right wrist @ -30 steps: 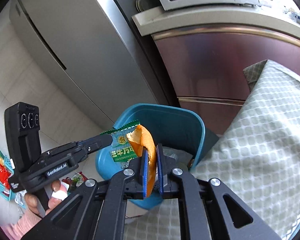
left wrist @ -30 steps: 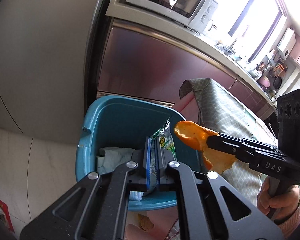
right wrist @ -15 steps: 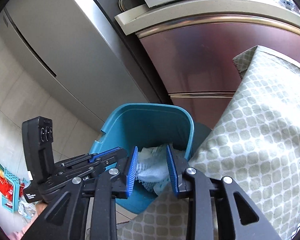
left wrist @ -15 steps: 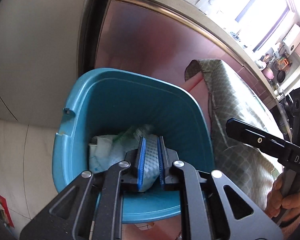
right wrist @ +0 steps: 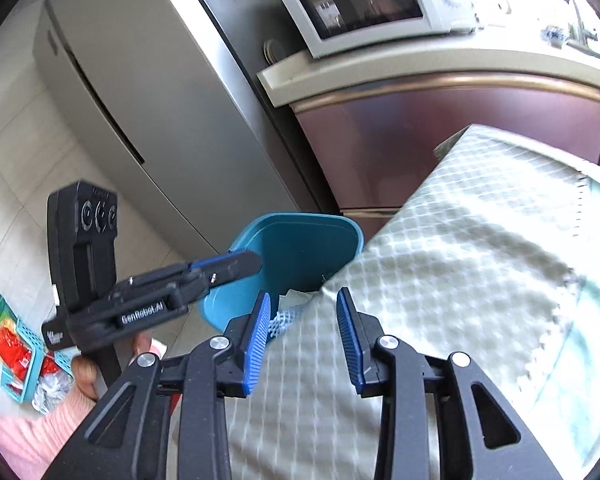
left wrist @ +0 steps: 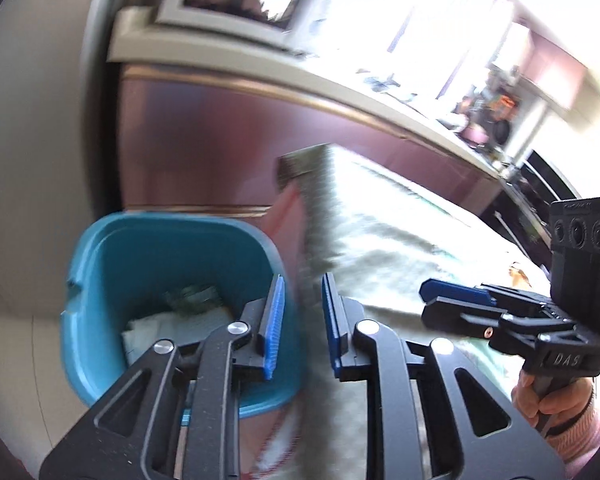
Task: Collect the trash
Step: 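Move both tools back to the table and grasp the clear green wrapper with the right tool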
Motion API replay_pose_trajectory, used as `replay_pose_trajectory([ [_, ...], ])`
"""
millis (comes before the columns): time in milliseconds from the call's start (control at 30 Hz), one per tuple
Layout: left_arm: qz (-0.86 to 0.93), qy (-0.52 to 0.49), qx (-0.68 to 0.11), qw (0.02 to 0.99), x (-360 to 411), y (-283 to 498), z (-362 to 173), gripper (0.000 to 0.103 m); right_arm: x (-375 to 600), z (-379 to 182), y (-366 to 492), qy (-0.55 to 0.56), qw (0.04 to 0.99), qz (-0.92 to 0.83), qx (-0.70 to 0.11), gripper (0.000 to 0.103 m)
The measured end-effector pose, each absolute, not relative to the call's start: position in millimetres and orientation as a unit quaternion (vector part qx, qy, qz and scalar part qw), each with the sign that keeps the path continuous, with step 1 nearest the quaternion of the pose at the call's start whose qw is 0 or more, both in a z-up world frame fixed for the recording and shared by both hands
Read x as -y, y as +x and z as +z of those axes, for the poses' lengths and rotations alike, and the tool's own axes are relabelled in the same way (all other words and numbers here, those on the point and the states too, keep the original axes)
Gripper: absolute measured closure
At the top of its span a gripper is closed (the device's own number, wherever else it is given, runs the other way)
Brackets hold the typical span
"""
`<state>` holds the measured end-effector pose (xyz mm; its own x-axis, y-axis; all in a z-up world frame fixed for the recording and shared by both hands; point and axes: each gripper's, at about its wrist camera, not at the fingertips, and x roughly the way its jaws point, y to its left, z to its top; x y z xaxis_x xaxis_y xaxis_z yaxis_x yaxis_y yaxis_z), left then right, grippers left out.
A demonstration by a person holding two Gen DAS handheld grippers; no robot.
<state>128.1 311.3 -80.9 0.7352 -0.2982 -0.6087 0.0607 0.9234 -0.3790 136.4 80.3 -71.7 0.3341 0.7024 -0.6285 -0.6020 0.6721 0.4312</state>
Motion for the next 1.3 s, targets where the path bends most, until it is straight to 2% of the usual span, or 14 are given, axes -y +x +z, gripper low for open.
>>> replay_pose_trajectory([
  [267,-0.199,-0.12,-0.329,0.915,-221.7,127.8,-46.4,0.073,10.1,-48.8,97.0,0.083,0.853,0.35,-0.377,0.063],
  [533,-0.295,-0.064,-0.355,0.885,-105.3,139.1,-42.2,0.072,133.2,-49.6,61.6,0.132,0.896,0.218,-0.364,0.061],
  [833,-0.354,-0.016,-0.386,0.852,11.0,156.1,-60.9,0.072,241.9,-69.2,36.5,0.188,0.908,0.1,-0.36,0.061],
  [1300,-0.373,0.042,-0.408,0.832,111.4,185.0,-77.6,0.072,295.3,-103.2,31.0,0.247,0.891,0.053,-0.377,0.059],
])
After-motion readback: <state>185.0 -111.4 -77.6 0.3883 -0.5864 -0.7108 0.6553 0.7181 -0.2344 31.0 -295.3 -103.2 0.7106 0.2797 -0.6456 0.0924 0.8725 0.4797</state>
